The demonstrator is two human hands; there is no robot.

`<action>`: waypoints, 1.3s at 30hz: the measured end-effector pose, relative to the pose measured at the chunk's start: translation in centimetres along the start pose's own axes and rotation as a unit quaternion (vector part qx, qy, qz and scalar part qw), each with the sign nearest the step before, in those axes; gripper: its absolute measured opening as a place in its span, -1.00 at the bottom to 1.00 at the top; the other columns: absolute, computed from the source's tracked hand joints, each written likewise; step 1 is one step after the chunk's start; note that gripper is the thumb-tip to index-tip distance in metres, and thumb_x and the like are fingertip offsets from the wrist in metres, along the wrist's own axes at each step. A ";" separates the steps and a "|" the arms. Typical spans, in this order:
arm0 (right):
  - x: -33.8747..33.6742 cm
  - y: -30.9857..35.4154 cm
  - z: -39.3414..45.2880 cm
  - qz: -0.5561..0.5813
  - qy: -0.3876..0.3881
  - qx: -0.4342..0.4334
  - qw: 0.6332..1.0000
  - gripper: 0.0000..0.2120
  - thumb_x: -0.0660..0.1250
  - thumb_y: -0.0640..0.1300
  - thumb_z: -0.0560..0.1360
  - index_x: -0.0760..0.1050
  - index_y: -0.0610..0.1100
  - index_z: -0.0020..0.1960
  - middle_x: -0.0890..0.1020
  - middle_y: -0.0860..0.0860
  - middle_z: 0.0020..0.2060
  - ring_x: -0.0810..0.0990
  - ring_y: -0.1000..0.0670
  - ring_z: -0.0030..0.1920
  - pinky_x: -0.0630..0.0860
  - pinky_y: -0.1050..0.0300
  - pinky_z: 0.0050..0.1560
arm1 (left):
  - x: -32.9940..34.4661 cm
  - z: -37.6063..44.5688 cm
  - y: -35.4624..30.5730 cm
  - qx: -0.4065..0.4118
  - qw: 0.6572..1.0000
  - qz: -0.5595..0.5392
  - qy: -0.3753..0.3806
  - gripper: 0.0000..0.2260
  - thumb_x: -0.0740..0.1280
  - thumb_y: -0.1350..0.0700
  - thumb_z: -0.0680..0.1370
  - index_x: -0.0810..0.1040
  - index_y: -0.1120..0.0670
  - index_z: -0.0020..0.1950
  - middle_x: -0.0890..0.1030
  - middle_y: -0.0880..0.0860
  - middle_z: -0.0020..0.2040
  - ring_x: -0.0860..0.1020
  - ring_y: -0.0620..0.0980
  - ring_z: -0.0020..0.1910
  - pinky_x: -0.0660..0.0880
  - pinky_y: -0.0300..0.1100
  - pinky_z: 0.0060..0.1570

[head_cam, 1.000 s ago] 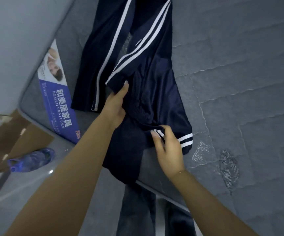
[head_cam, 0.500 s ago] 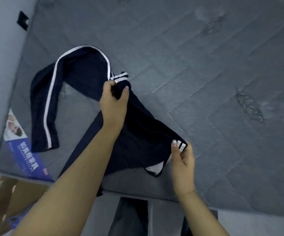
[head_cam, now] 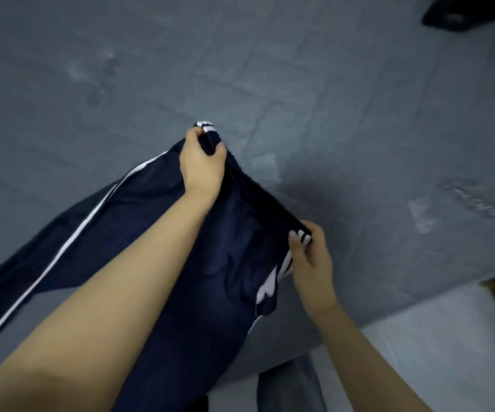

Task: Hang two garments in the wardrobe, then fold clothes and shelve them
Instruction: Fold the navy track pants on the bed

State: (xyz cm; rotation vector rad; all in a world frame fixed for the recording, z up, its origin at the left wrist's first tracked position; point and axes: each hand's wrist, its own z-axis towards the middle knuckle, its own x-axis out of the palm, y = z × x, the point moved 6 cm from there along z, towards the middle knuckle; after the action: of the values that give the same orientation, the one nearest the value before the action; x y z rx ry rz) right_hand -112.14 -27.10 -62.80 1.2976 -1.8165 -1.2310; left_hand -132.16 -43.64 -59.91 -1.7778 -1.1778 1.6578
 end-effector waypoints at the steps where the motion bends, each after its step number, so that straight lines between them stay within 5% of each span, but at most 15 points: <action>1: -3.0 0.4 2.1 -0.001 -0.019 0.008 1.000 -0.88 0.20 -0.12 0.64 0.45 0.07 0.13 0.63 0.25 -0.14 0.60 0.17 -0.11 0.54 0.34 -0.10 | 3.6 0.3 -1.8 0.006 1.000 0.007 0.019 -0.64 0.34 0.13 0.55 0.42 0.18 0.33 0.57 0.10 0.21 0.51 0.04 0.19 0.40 -0.17 0.21; 7: -18.9 2.4 12.1 0.012 -0.122 0.045 0.991 -0.84 0.19 -0.18 0.64 0.42 -0.17 0.21 0.58 -0.17 0.12 0.57 -0.17 0.15 0.54 -0.09 0.20 | 21.3 1.0 -13.3 0.085 0.988 0.022 0.124 -0.64 0.32 0.15 0.56 0.39 0.16 0.34 0.56 0.09 0.20 0.52 0.02 0.17 0.38 -0.26 0.15; 11: -26.6 4.0 16.6 0.016 -0.194 0.047 0.980 -0.89 0.22 -0.22 0.63 0.41 -0.17 0.15 0.56 -0.15 0.08 0.56 -0.08 0.10 0.51 -0.09 0.24 | 30.2 1.4 -18.0 0.013 0.973 -0.103 0.207 -0.66 0.30 0.24 0.52 0.37 0.12 0.28 0.55 0.04 0.03 0.58 0.04 0.01 0.57 -0.06 0.08; 15: -32.5 3.4 19.7 -0.016 -0.261 0.064 0.963 -0.81 0.24 -0.30 0.60 0.40 -0.26 0.20 0.52 -0.15 0.07 0.51 -0.05 0.07 0.48 -0.09 0.26 | 37.3 0.8 -19.8 -0.041 0.932 -0.190 0.307 -0.58 0.32 0.30 0.53 0.32 0.14 0.37 0.49 0.00 0.05 0.58 -0.03 -0.01 0.61 -0.20 -0.07; 18: -34.1 1.7 20.4 -0.178 -0.241 0.119 0.946 -0.67 0.25 -0.34 0.54 0.38 -0.28 0.30 0.52 -0.16 0.18 0.50 -0.07 0.11 0.44 0.07 0.22 | 39.8 -1.0 -17.9 -0.029 0.903 -0.113 0.413 -0.43 0.34 0.26 0.55 0.22 0.06 0.51 0.38 0.09 0.39 0.46 0.03 0.31 0.47 -0.14 0.28; 21: -32.2 0.9 19.9 -0.351 -0.176 0.121 0.912 -0.47 0.29 -0.29 0.51 0.28 -0.28 0.45 0.38 -0.22 0.38 0.35 -0.19 0.36 0.24 0.02 0.41 | 38.6 -1.8 -16.0 0.016 0.881 -0.076 0.466 -0.45 0.31 0.29 0.57 0.24 0.02 0.52 0.32 0.04 0.47 0.33 -0.03 0.42 0.37 -0.21 0.33; 25: -27.0 3.0 18.2 -0.494 -0.177 0.021 0.851 -0.39 0.28 -0.22 0.54 0.17 -0.24 0.53 0.16 -0.19 0.53 0.07 -0.19 0.54 -0.04 -0.10 0.54 | 31.6 -0.9 -13.0 0.130 0.906 -0.025 0.402 -0.61 0.30 0.35 0.55 0.46 0.11 0.35 0.42 0.05 0.37 0.46 -0.05 0.29 0.40 -0.20 0.32; 29: -19.3 5.1 18.8 -0.447 -0.082 -0.107 0.884 -0.56 0.29 -0.34 0.53 0.39 -0.27 0.41 0.28 -0.20 0.48 0.24 -0.21 0.49 0.15 -0.16 0.50 | 22.5 0.9 -8.8 0.229 0.922 0.092 0.298 -0.69 0.35 0.36 0.49 0.56 0.16 0.21 0.52 0.10 0.25 0.44 -0.03 0.25 0.26 -0.38 0.32; 31: -15.4 5.5 20.6 -0.457 0.011 -0.138 0.878 -0.59 0.26 -0.35 0.55 0.40 -0.28 0.40 0.30 -0.21 0.47 0.26 -0.23 0.47 0.18 -0.16 0.49 | 19.3 2.0 -6.5 0.220 0.929 0.153 0.255 -0.70 0.38 0.28 0.49 0.55 0.12 0.22 0.50 0.07 0.26 0.40 0.01 0.26 0.19 -0.42 0.30; 33: -12.7 5.9 23.5 -0.492 0.070 -0.155 0.854 -0.58 0.21 -0.34 0.59 0.35 -0.28 0.44 0.23 -0.22 0.50 0.21 -0.23 0.50 0.13 -0.16 0.51 | 17.6 2.9 -4.2 0.184 0.928 0.230 0.229 -0.64 0.42 0.14 0.50 0.49 0.09 0.29 0.45 0.05 0.30 0.36 0.09 0.28 0.30 -0.15 0.31; 35: -11.7 6.0 27.0 -0.522 0.077 -0.141 0.838 -0.56 0.13 -0.30 0.63 0.24 -0.23 0.51 0.12 -0.18 0.54 0.11 -0.21 0.54 0.06 -0.14 0.52 | 16.7 3.5 -2.3 0.139 0.926 0.287 0.204 -0.55 0.43 0.05 0.50 0.42 0.06 0.35 0.41 0.06 0.31 0.35 0.11 0.29 0.36 0.04 0.23; 39: -13.9 5.6 33.2 -0.545 0.062 -0.070 0.833 -0.48 0.06 -0.24 0.66 0.00 -0.21 0.58 -0.05 -0.16 0.57 -0.06 -0.26 0.55 -0.09 -0.07 0.55 | 15.9 4.1 -1.3 0.158 0.941 0.270 0.131 -0.70 0.32 0.15 0.57 0.46 0.07 0.30 0.50 0.08 0.22 0.42 0.12 0.20 0.38 0.02 0.14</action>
State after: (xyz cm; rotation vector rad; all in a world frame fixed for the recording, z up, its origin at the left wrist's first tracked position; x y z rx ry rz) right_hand -137.58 -2.09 -70.38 2.3655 -0.7599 -1.6913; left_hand -137.71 -31.02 -68.90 -2.1320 -0.2907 1.6916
